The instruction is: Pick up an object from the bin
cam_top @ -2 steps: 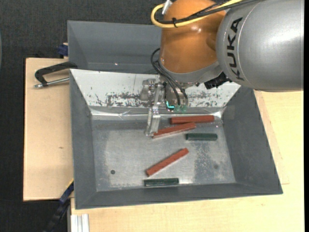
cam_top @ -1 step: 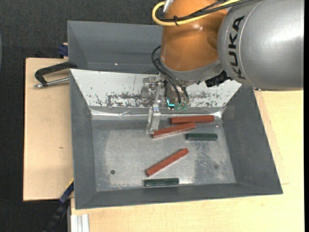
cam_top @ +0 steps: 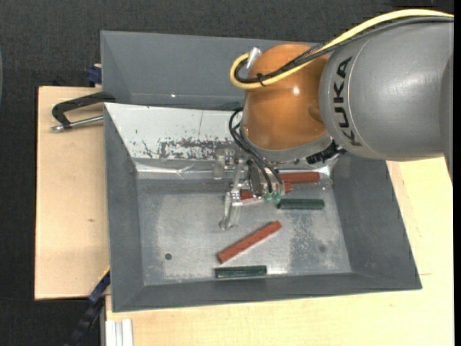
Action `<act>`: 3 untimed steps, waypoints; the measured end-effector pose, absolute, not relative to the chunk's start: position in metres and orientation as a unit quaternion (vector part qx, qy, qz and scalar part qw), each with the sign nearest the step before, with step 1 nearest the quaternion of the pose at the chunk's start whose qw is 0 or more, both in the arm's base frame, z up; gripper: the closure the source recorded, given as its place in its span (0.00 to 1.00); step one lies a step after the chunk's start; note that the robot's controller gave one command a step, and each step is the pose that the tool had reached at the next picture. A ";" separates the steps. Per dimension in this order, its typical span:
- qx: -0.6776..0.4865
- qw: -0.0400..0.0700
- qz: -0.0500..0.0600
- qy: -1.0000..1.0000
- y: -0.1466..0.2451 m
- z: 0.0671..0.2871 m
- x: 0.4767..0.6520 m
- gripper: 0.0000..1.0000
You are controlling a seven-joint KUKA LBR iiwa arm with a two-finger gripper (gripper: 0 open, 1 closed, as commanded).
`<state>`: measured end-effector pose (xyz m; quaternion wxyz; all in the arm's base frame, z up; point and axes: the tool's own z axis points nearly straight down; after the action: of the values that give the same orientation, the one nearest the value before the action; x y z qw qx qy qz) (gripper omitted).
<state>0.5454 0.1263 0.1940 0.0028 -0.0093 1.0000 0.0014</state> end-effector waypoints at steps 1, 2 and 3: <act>0.045 0.000 0.001 0.999 0.108 0.153 0.536 0.00; 0.015 0.000 0.000 1.000 0.094 0.127 0.524 0.00; -0.067 0.000 0.000 0.998 0.063 0.100 0.523 0.00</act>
Offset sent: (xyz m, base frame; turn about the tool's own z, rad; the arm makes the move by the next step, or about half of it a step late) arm -0.0333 -0.0486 -0.0895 -0.1259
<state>0.5226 0.0631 0.1003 0.0004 -0.0673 0.9977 0.0004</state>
